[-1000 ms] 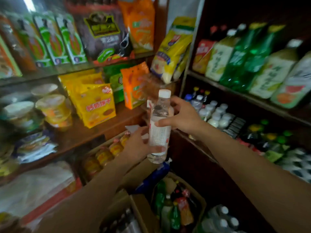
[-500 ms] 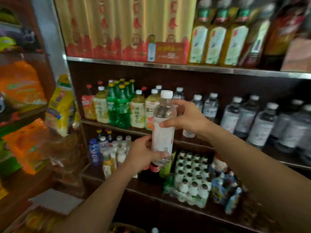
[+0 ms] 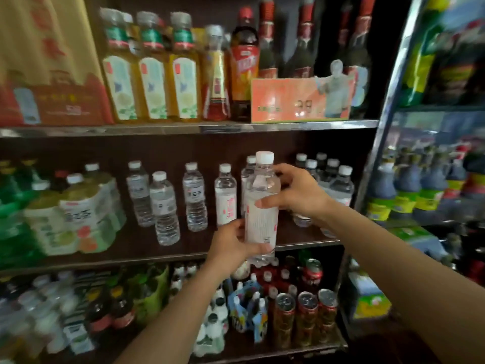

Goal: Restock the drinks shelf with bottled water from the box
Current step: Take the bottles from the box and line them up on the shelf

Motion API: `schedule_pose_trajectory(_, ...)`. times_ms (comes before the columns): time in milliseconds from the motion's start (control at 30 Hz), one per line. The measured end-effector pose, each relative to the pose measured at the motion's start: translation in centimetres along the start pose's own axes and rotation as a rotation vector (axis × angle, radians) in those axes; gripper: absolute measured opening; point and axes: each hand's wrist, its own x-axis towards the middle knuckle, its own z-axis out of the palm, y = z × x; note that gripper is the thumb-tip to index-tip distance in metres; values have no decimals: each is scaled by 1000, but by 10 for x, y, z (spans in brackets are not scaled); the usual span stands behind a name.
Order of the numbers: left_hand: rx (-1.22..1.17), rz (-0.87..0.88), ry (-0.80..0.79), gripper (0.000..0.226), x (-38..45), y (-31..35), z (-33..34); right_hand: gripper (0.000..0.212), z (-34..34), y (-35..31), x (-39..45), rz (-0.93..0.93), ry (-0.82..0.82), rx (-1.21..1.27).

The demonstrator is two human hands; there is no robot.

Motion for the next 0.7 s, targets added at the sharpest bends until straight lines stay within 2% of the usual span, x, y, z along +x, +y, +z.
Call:
schedule_pose_trajectory(67,-11,-3,-35,82,18,-1,32,73,-26,18,4,30,30,-32)
schedule_pose_trajectory(200,29,12,-71,66,49,-5,81,73,-63,54,17,81,72,-113)
schedule_pose_trajectory(433,100,24,-67,58,98,-25,132,59,-93,104,42,125,59,-205)
schedule_pose_trajectory(600,161,-7,-41,71,131,-48,158,69,-94,135,60,119,22,-406)
schedule_pose_trajectory(700,192,-11,-28,73,145,-49,167,60,-95,137,70,105,30,-517)
